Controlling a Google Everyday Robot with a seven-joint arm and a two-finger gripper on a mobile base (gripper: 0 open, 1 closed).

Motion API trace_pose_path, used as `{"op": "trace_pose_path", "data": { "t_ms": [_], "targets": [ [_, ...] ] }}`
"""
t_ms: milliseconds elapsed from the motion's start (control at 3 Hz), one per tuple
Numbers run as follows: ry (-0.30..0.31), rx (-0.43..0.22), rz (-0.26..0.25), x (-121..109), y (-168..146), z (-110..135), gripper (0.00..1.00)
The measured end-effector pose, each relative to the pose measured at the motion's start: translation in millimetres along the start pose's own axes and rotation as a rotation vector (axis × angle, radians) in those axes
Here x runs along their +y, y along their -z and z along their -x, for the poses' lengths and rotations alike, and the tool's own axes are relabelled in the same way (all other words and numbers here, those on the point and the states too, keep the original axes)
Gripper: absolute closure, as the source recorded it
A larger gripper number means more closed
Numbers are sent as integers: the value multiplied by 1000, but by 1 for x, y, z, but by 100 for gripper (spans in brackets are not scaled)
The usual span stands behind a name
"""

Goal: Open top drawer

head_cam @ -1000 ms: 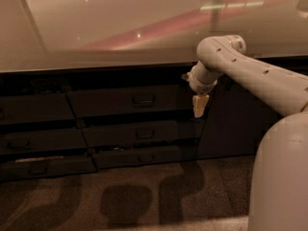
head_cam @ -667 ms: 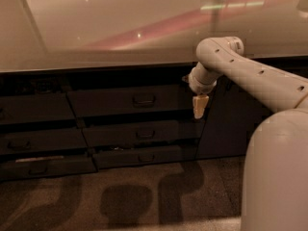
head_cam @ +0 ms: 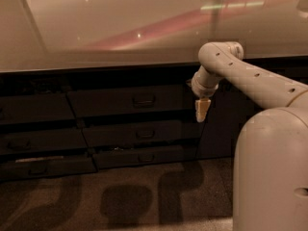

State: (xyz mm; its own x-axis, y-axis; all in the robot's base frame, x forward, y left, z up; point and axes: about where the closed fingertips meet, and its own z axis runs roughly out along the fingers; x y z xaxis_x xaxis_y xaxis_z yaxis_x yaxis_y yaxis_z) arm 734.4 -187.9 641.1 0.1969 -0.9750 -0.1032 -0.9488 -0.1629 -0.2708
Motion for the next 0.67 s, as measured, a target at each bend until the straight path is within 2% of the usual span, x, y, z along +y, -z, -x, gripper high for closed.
{"op": "trace_pose_path", "data": {
  "t_ms": [333,667],
  "targets": [
    [-38,27,13,-13,2,-15,0],
    [-38,27,13,-13,2,-15,0]
  ]
}}
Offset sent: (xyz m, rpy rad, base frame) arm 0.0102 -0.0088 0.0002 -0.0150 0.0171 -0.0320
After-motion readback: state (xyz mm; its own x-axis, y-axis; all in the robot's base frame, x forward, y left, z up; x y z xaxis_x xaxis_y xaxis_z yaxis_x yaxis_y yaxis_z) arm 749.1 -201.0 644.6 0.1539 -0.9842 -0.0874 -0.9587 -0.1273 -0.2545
